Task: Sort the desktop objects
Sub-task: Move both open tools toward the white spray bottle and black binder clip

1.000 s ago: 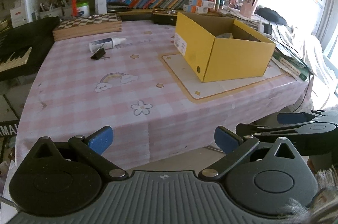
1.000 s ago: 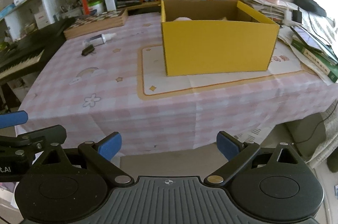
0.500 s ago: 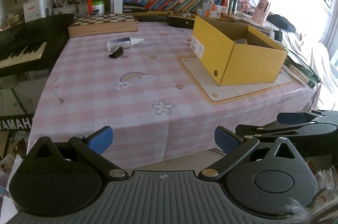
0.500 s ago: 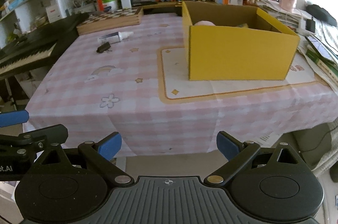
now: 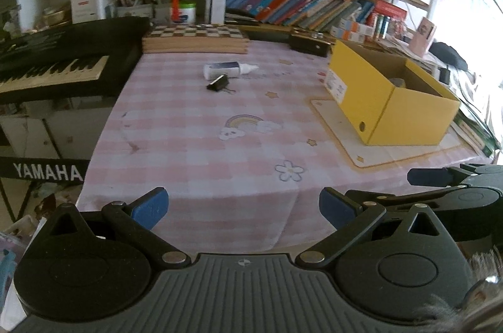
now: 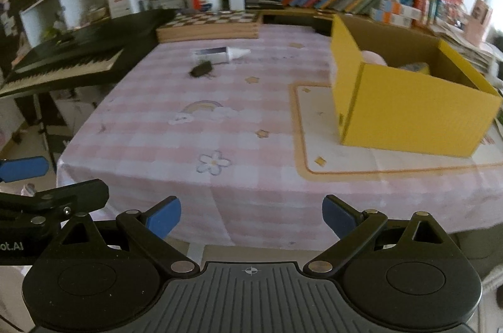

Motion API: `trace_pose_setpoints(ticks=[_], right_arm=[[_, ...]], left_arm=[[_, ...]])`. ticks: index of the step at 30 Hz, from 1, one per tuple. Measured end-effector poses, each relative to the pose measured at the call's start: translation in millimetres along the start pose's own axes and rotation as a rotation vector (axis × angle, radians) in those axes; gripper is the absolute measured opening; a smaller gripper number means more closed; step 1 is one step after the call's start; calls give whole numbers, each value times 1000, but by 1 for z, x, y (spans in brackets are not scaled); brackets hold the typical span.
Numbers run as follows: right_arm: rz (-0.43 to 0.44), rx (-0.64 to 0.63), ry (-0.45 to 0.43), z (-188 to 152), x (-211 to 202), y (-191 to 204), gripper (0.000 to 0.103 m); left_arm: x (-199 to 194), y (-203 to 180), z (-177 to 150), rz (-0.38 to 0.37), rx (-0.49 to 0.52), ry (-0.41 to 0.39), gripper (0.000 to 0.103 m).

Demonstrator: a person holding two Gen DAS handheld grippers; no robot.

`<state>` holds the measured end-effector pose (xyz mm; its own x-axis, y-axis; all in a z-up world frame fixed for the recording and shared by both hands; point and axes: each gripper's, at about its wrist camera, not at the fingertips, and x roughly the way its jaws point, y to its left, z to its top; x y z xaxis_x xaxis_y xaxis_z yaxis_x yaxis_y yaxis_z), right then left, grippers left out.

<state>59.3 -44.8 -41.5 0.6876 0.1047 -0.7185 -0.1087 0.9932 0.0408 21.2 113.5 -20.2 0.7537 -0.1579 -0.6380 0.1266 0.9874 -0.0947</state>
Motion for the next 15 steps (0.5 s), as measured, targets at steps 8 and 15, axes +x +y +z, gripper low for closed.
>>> trace_pose_setpoints(ticks=[8,15], right_arm=[[33,-34,4,18,21,6,98],[55,-58,13,42,47,3,98]], left_arm=[[18,8,14,23,-18,1,103],[46,13,36,43,-41,5,103]])
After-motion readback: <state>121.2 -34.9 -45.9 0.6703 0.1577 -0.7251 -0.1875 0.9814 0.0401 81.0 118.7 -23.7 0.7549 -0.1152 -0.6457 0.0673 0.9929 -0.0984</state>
